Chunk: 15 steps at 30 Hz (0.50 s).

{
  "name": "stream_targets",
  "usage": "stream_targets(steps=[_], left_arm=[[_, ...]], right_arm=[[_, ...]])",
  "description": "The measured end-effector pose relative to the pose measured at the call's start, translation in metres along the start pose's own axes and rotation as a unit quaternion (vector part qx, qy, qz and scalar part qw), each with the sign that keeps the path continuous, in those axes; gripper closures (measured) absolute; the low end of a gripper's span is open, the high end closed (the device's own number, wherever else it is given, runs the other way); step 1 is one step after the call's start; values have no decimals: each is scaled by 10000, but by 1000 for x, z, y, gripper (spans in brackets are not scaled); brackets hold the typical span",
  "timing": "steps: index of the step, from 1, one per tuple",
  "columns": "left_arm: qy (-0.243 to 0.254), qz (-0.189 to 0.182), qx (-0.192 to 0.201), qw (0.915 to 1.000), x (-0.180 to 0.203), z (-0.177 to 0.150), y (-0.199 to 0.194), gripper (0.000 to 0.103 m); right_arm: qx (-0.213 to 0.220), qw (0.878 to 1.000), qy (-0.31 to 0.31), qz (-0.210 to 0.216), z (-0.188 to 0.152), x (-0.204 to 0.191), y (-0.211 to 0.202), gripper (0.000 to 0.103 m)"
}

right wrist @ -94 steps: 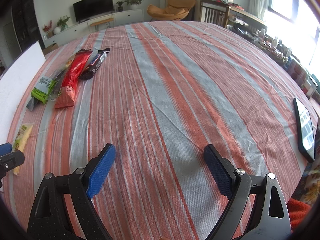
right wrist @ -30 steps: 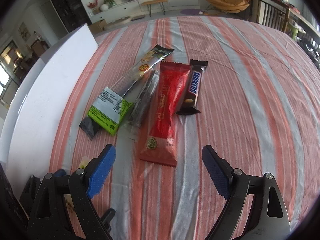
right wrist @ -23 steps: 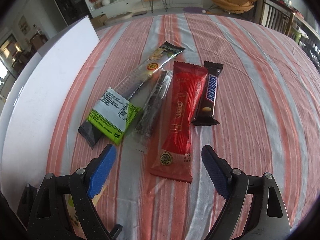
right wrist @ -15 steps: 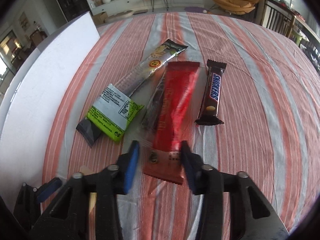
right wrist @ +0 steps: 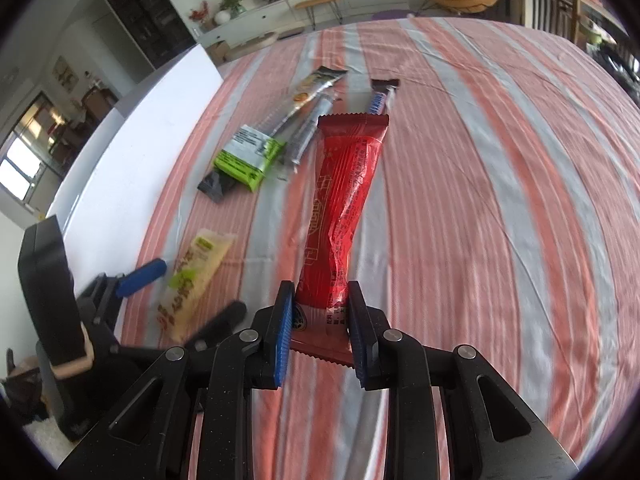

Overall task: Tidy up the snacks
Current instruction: 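Reach the right gripper to the red wafer bar and close on it, then grasp the white packet with the left gripper while the right lifts the red bar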

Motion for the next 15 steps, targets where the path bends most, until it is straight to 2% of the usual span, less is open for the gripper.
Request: stream_targets(steps=[4, 6, 7, 10, 15], left_arm=[[0, 0, 1, 10000, 0, 0, 0, 0], [0, 1, 1, 10000, 0, 0, 0, 0], [-1, 2, 2, 10000, 0, 0, 0, 0], [1, 1, 2, 10000, 0, 0, 0, 0], [0, 0, 3, 10000, 0, 0, 0, 0]], right_arm=[[368, 9987, 269, -216, -23, 35, -9, 76], [557, 9969, 556, -25, -24, 46, -16, 75], [618, 9963, 600, -44, -21, 48, -19, 71], [805, 9955, 457, -200, -17, 43, -19, 49], [748, 9960, 311, -373, -21, 40, -16, 47]])
Point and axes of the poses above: each gripper's, at about its wrist camera, not at the fingertips, and y roughly the way its jaws point, x to its right, z to its top, the point moved 5 cm from there along y, roughly the way its jaws point, and after that the axes turned 4 degrees about y, right-handed, at the moved point
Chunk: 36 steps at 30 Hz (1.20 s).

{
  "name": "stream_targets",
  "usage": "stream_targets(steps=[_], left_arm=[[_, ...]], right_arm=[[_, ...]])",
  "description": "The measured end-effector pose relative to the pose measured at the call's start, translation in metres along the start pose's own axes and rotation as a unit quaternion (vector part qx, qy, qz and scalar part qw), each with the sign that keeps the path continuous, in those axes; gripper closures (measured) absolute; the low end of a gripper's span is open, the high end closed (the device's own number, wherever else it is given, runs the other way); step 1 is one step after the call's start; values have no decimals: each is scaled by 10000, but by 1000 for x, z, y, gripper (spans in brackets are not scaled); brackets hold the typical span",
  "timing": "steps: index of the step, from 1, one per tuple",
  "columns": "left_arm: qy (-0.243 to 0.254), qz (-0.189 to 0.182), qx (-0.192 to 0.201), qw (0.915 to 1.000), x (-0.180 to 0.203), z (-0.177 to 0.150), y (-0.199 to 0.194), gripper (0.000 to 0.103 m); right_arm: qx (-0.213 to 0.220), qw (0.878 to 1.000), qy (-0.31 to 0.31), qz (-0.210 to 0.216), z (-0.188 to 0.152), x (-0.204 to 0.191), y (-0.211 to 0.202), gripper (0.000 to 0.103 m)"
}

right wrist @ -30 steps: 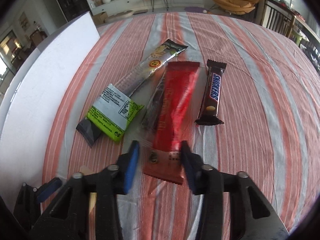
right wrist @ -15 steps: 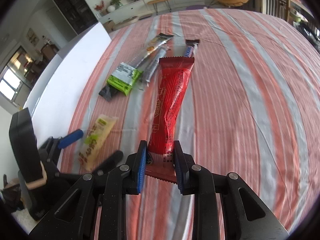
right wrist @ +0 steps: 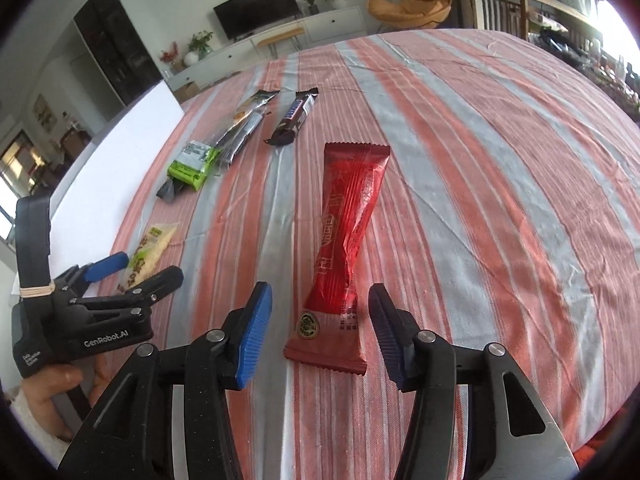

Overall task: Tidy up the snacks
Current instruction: 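Grasp the white packet with the left gripper while the right lifts the red bar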

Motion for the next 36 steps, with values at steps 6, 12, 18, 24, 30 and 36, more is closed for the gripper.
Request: stream_targets(steps=[6, 12, 18, 24, 30, 36], left_arm=[[0, 1, 1, 10000, 0, 0, 0, 0], [-1, 1, 1, 10000, 0, 0, 0, 0], [-1, 1, 1, 10000, 0, 0, 0, 0], [0, 1, 1, 10000, 0, 0, 0, 0], [10, -7, -11, 10000, 0, 0, 0, 0], [316, -259, -666, 9969, 2, -1, -1, 0]], right_arm=[[-11, 9996, 147, -251, 0, 10, 1, 38], [-49, 9988, -108, -472, -3, 4, 4, 32], [-67, 9986, -182, -500, -4, 2, 5, 29], [-81, 9982, -246, -534, -4, 0, 6, 27], [-82, 9984, -227, -512, -5, -1, 6, 27], [27, 9973, 681, 258, 1, 25, -4, 27]])
Point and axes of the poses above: each gripper's, at about its wrist camera, not at the fingertips, and y roughly the way its jaws point, x to its right, z to its top, the point moved 5 cm from there along y, roughly the way its jaws point, and after that the axes turned 4 degrees about y, right-handed, at the moved point
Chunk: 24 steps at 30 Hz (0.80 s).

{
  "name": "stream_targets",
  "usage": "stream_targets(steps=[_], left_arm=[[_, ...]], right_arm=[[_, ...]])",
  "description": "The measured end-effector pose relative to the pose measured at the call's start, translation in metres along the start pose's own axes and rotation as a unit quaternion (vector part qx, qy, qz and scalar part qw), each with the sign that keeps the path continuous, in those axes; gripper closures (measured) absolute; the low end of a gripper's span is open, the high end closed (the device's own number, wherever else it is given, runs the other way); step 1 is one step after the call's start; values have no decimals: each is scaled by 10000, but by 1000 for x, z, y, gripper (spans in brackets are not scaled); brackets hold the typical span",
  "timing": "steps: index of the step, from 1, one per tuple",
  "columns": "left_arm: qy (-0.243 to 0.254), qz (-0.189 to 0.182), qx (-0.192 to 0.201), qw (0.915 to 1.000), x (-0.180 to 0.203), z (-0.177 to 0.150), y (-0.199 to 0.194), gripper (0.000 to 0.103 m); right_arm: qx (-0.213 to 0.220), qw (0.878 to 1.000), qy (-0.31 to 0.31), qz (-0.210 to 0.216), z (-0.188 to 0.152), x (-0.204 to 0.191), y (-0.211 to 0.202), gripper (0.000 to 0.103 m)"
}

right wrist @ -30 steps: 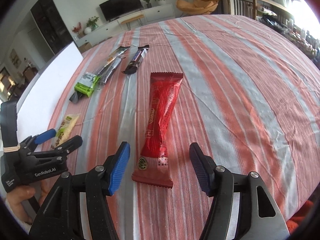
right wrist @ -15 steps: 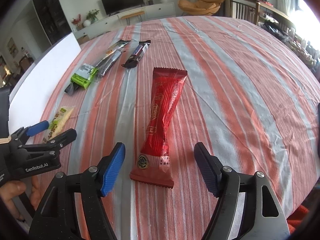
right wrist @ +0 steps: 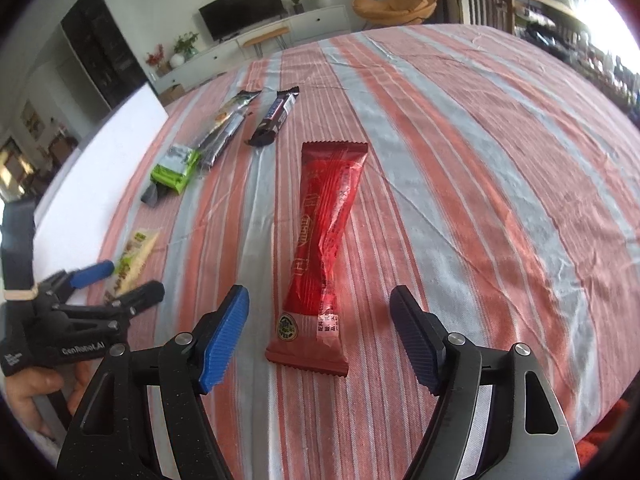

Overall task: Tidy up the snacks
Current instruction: 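Grasp the white packet with the left gripper while the right lifts the red bar, then carry both held snacks over the white box and open both grippers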

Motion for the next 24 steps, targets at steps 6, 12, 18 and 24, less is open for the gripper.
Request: stream_targets(steps=[6, 12, 18, 24], left_arm=[[165, -57, 19, 9998, 2, -6, -11, 24], [332, 51, 263, 9991, 16, -1, -21, 75], [-53, -359, 717, 9968, 11, 4, -59, 75], [-535, -884, 1291, 9862, -8, 14, -123, 75]], right_arm=[[-58, 9978, 627, 209, 11, 15, -3, 26], [-605, 9946, -538, -648, 19, -34, 25, 30], [-785, 9916, -473, -917, 10, -26, 23, 87], [-521, 9984, -147, -174, 21, -38, -15, 89]])
Point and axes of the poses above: each gripper's, at about its wrist camera, not at the fingertips, and y roughly the way its jaws point, x to its right, z to its top, the point moved 5 cm from there along y, roughly the way its jaws point, and after that the axes turned 4 degrees about y, right-handed, at the moved point
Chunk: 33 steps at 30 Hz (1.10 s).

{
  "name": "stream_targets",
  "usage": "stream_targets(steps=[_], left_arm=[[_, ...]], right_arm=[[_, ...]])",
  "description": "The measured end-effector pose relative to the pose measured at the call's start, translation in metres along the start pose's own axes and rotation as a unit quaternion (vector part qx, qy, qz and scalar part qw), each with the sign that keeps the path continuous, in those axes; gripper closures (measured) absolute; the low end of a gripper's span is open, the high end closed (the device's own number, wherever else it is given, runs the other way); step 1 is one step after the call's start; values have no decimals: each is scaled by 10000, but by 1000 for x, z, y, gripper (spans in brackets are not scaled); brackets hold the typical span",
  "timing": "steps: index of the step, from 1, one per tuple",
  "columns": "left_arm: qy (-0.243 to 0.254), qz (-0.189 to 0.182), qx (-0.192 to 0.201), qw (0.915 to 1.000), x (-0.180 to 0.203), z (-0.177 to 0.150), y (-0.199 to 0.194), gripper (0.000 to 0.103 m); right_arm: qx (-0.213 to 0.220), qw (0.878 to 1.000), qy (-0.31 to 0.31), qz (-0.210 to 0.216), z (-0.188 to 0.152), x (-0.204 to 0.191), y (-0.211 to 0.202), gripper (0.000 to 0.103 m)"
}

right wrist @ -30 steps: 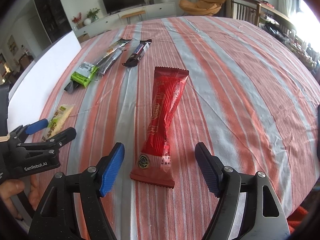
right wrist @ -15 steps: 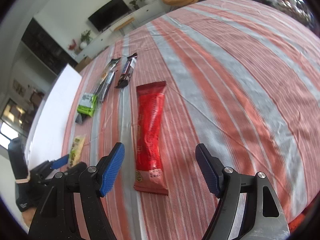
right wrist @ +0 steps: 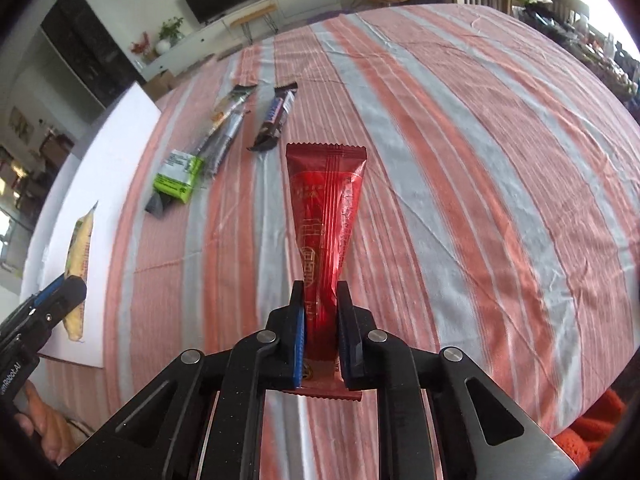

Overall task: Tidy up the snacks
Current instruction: 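Carry both held snacks over the white box and open both grippers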

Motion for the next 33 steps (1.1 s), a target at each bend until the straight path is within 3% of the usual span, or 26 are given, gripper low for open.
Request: stream_targets(steps=[4, 9, 13, 18, 19, 20, 22, 24, 28, 33], left_arm=[[-339, -195, 379, 9985, -19, 16, -49, 75], [-704, 335, 896, 9929, -87, 35, -114, 75], [-1089, 1353, 1022, 9795, -169, 30, -144, 75], [-1562, 2556, 744, 9512, -252, -4, -142, 71], [-1663, 2732, 620, 9455, -262, -12, -138, 56], [-1785, 2873, 519, 9396, -272, -20, -134, 30], [-1951, 2959, 546, 9335, -276, -31, -129, 12], [-1921, 2866, 593, 9367, -268, -37, -120, 11], [-1579, 2488, 549, 9540, -237, -26, -96, 10], [-935, 1478, 703, 9821, -158, 1, -62, 8]], right_arm=[[209, 9976, -187, 630, 11, -48, -35, 89], [313, 9848, -756, 1534, 19, -151, -66, 89], [117, 9668, -1363, 2159, 12, -244, -69, 89], [-193, 9504, -1983, 2388, -17, -317, -38, 85], [-259, 9505, -2038, 2331, -22, -321, -29, 77], [-292, 9517, -2081, 2240, -26, -321, -21, 55], [-14, 9560, -2223, 1915, -30, -309, -16, 41], [309, 9603, -2403, 1383, -30, -285, -11, 38], [667, 9708, -2299, 184, -22, -208, 3, 35], [806, 9713, -1737, -1407, -15, -80, 24, 32]])
Point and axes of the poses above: each gripper's, at about its wrist camera, not at the fingertips, and y roughly the way its jaws point, x to its right, z to its top, the point moved 5 cm from there along y, roughly the way its jaws point, and after that the axes turned 4 degrees about y, right-handed, at the moved point
